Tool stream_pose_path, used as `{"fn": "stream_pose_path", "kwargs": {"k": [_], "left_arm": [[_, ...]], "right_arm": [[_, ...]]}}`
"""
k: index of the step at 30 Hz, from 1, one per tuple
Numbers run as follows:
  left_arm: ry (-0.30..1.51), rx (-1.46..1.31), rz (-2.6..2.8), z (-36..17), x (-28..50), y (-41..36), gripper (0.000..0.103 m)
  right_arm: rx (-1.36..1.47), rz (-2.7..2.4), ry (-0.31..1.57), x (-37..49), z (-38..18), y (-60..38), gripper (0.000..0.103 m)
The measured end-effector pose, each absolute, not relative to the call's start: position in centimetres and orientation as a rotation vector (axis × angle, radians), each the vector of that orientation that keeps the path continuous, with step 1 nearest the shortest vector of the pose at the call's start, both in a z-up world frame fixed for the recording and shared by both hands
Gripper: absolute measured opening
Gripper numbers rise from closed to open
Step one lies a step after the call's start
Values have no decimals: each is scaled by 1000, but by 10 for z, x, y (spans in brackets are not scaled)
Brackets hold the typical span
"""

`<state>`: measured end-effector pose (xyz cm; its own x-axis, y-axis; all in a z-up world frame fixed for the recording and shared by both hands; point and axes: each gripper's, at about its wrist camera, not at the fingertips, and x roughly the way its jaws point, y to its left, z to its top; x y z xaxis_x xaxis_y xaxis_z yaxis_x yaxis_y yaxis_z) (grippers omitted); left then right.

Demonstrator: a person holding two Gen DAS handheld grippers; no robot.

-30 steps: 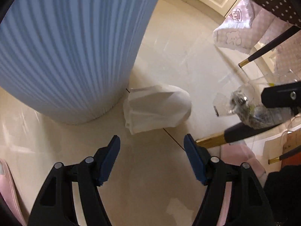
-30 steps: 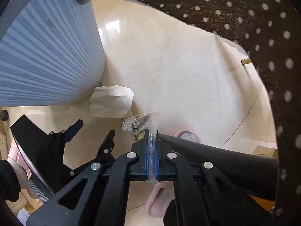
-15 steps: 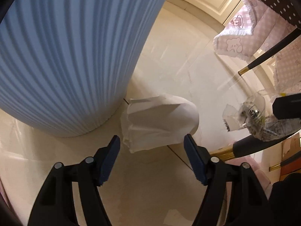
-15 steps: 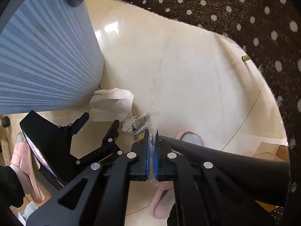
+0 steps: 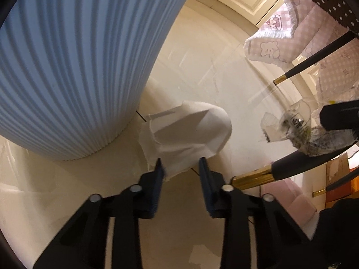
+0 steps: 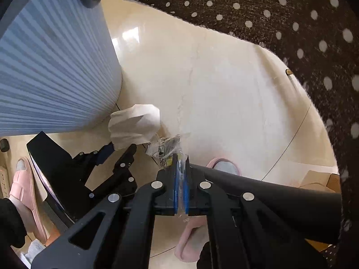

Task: Collect trash
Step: 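Lower the left gripper to the floor and grasp the white tissue while the right holds the bag, then lift the tissue over the bin and open both grippers to drop tissue and bag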

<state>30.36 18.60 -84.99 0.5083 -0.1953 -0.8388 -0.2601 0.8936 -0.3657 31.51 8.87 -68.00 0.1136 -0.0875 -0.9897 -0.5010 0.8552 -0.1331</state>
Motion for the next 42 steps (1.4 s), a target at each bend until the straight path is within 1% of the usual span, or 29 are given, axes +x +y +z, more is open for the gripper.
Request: {"fn": "stream_pose_path", "kwargs": {"k": [2, 3, 4, 5, 9, 13, 20, 24, 26, 29, 33, 38, 42], "left_arm": [[1052, -493, 37, -850, 303, 186, 22], [1062, -492, 35, -850, 303, 186, 18], [1070, -495, 30, -849, 302, 186, 13], [1073, -494, 30, -848, 301, 186, 10], [1078, -508, 29, -832, 298, 185, 4], [1110, -569, 82, -809, 278, 191, 4], [1167, -571, 132, -752, 238, 190, 4], [1180, -565, 139, -708, 220, 197, 4], [1192, -504, 133, -681, 210, 206, 4], [1182, -443, 130, -645, 200, 221, 4], [1109, -500, 163, -597, 185, 247, 5], [1053, -491, 173, -555, 178, 263, 5], [1007, -487, 178, -523, 181, 266, 5]], "right_arm": [[-504, 323, 1441, 314, -680, 89, 3], [-505, 323, 1442, 314, -680, 89, 3], [-504, 322, 1442, 314, -680, 89, 3], [-504, 323, 1442, 313, -681, 89, 3], [-505, 331, 1455, 311, -681, 91, 3], [-536, 370, 1458, 302, -671, 98, 3], [-609, 443, 1482, 271, -640, 117, 3], [-584, 478, 1514, 249, -612, 125, 3], [-561, 490, 1506, 244, -596, 126, 3], [-514, 534, 1492, 238, -568, 136, 3], [-440, 560, 1462, 236, -534, 140, 3], [-374, 607, 1406, 236, -494, 142, 3], [-334, 631, 1357, 240, -464, 162, 3]]}}
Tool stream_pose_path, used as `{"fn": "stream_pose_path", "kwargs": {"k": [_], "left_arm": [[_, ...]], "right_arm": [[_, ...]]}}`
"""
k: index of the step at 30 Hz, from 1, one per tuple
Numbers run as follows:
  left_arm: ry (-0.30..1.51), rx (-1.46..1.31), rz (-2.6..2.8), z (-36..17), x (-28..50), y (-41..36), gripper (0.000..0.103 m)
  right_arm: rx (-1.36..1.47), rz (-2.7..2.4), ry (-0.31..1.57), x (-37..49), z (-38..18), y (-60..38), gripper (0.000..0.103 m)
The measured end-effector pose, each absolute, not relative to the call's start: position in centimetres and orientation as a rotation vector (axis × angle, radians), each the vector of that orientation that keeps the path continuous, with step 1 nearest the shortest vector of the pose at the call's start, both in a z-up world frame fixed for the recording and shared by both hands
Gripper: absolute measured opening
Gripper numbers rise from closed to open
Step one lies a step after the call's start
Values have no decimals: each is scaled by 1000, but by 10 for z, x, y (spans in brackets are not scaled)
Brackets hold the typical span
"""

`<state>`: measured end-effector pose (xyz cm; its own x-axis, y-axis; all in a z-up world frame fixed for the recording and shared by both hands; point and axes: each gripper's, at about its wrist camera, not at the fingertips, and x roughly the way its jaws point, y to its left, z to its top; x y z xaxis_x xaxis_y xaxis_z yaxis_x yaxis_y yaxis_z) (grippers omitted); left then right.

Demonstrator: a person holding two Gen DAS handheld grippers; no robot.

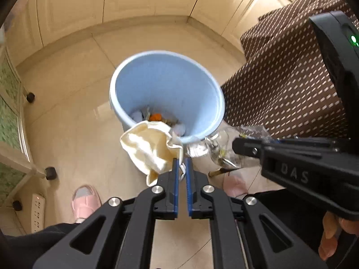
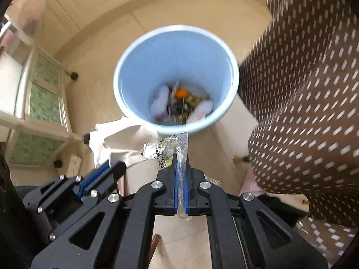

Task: Collect trash
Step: 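Lift the tissue over the bin and open both grippers to drop tissue and bag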

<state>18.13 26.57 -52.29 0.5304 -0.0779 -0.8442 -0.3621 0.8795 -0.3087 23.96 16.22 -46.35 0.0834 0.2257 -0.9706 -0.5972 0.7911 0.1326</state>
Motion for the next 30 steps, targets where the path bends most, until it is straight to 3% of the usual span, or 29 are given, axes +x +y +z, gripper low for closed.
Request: {"fn": "stream_pose_path", "kwargs": {"k": [12, 14, 16, 19, 30], "left_arm": [[902, -439, 154, -469, 251, 297, 6], [895, -445, 143, -464, 269, 304, 18], [929, -449, 195, -463, 280, 309, 47], [923, -506, 202, -465, 285, 323, 62], [997, -603, 244, -469, 277, 339, 68]], "right_arm": [[-241, 640, 1241, 305, -419, 190, 3], [-239, 641, 1228, 317, -414, 191, 3], [-244, 633, 1217, 326, -410, 188, 3], [-237, 625, 1219, 340, -409, 185, 3], [-270, 657, 1199, 331, -400, 211, 6]]}}
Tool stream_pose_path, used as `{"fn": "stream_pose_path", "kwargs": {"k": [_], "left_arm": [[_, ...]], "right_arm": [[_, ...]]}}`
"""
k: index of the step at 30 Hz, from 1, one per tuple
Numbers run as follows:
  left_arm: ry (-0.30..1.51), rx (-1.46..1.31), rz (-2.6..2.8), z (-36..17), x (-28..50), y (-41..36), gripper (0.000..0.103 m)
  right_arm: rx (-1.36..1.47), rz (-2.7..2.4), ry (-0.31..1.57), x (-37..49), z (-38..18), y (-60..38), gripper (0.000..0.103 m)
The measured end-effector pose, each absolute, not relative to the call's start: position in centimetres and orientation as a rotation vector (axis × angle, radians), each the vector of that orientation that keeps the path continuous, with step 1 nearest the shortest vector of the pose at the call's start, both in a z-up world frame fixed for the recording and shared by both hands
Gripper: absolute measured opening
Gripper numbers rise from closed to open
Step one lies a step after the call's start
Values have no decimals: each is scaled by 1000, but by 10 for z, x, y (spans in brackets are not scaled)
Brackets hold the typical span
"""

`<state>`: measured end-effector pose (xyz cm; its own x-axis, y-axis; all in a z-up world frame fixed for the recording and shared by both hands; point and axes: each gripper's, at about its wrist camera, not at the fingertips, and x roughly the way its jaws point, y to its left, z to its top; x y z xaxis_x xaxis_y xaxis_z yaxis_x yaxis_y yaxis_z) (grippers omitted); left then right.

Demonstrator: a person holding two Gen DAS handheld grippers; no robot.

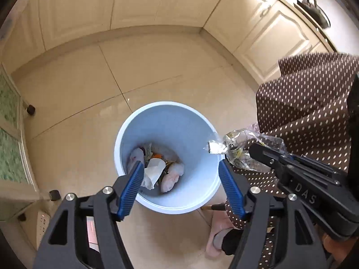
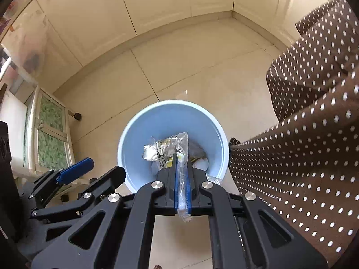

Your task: Collect trash

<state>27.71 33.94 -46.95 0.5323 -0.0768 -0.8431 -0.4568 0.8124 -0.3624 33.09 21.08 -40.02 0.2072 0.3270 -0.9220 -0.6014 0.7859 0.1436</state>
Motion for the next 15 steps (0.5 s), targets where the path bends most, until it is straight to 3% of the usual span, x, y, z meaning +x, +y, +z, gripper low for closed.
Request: {"fn": "stream_pose_path", "kwargs": {"k": [3, 8, 15], "left_arm": [[967, -617, 244, -457, 268, 348, 72], [927, -622, 248, -427, 267, 354, 75], [841, -598, 237, -366, 248, 358, 78]], "right_arm": [[-270, 675, 1177, 331, -389, 218, 8], [-277, 662, 1113, 331, -350, 224, 31], [-290, 639, 1049, 316, -291, 209, 42]]}}
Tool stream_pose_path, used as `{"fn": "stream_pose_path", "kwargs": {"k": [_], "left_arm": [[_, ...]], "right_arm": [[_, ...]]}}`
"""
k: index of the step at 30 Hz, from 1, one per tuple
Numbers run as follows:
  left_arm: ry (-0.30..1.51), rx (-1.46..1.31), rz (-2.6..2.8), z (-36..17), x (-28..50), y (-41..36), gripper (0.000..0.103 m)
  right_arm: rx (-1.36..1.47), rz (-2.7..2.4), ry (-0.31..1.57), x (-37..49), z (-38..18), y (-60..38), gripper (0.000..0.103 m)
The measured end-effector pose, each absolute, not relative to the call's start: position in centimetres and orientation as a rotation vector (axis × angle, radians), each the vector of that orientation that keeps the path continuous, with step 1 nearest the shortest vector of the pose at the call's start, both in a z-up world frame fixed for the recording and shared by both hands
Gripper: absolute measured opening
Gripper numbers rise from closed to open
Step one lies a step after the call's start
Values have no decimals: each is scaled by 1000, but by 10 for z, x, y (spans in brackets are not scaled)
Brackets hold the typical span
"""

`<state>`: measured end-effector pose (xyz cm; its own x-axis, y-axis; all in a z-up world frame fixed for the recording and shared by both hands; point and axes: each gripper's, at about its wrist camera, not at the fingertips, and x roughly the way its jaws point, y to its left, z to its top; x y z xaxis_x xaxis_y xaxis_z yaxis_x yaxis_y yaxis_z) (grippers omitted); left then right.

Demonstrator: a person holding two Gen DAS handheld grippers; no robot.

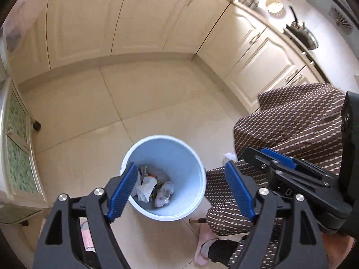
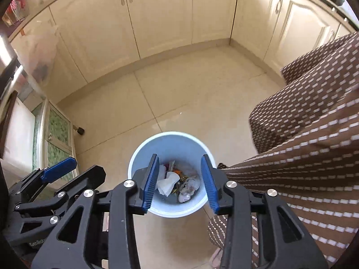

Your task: Collect trash

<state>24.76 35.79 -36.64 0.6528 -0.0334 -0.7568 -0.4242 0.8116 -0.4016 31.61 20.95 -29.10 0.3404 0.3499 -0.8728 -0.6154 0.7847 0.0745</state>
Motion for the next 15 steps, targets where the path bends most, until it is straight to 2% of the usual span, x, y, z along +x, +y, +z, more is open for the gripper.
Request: {"fn": "stream_pose_path", "kwargs": {"k": [2, 6, 11, 15], "left_arm": [[820, -597, 233, -349, 240, 357, 81], [783, -563, 206, -304, 223, 343, 82], [714, -476, 172, -238, 190, 310, 82], [630, -387, 117, -183, 162, 270, 83]], "right_arm": [[-296, 631, 1028, 310, -267, 203, 50], [-345, 602, 927, 283, -206, 186, 53], [-325, 560, 797, 238, -130, 134, 69], [-290, 560, 684, 197, -79, 85, 72]]}}
